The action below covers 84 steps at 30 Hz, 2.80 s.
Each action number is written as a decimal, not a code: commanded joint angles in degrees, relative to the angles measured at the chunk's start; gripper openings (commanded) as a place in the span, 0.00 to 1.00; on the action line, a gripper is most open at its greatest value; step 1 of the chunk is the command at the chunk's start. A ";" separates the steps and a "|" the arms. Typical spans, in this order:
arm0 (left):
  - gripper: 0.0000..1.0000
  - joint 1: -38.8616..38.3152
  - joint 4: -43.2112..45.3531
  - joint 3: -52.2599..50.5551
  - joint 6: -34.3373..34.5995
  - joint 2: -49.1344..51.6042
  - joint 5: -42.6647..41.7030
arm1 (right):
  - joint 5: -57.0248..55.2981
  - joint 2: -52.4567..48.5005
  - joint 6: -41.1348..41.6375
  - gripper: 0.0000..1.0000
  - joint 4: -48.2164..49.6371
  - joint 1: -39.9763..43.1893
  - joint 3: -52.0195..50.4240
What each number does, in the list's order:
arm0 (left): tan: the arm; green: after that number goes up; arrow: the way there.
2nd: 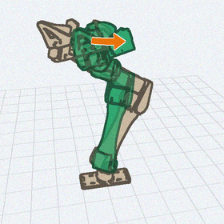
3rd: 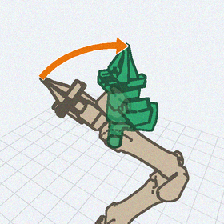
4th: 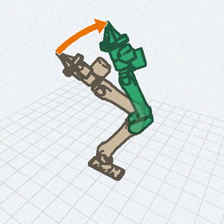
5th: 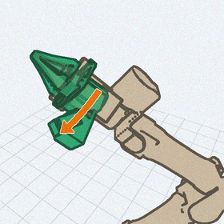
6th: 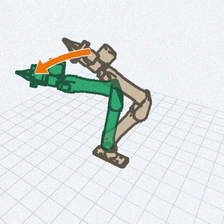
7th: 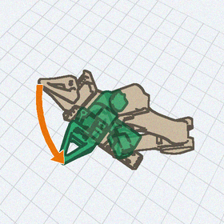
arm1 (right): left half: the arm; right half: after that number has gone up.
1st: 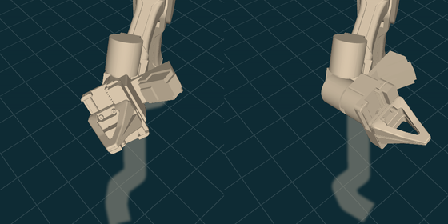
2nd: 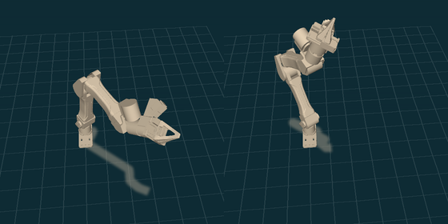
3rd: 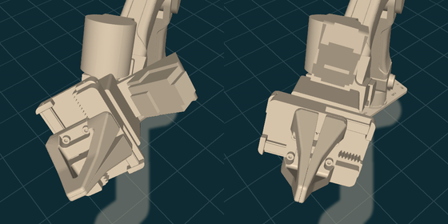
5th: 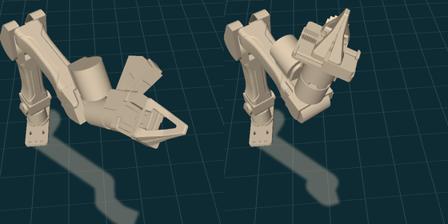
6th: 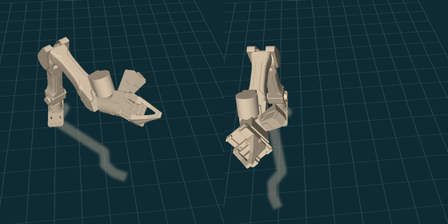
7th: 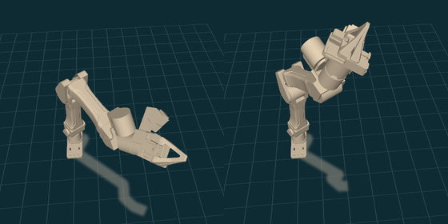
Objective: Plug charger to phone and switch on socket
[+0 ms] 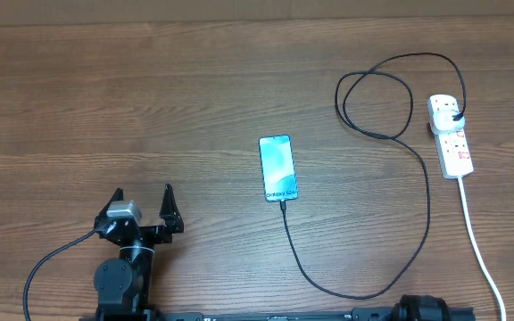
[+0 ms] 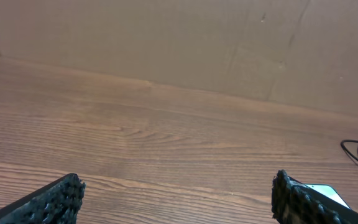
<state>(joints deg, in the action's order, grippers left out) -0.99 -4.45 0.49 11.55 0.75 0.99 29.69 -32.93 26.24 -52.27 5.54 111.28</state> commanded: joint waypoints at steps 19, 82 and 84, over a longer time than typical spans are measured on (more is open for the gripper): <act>1.00 0.66 0.00 -0.22 -1.27 -0.55 -0.85 | -3.72 5.53 -2.23 0.05 0.44 -1.20 -0.07; 1.00 0.63 0.02 -0.22 -10.75 -0.55 -2.08 | -13.33 8.17 -4.22 1.00 -35.10 -1.25 -11.43; 1.00 0.63 0.02 -0.22 -10.75 -0.55 -2.08 | -15.41 8.17 -4.22 1.00 -33.00 -1.25 -16.52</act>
<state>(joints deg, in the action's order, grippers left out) -0.71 -4.38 0.49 2.33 0.73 -0.47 18.17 -25.02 22.35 -86.80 4.73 100.03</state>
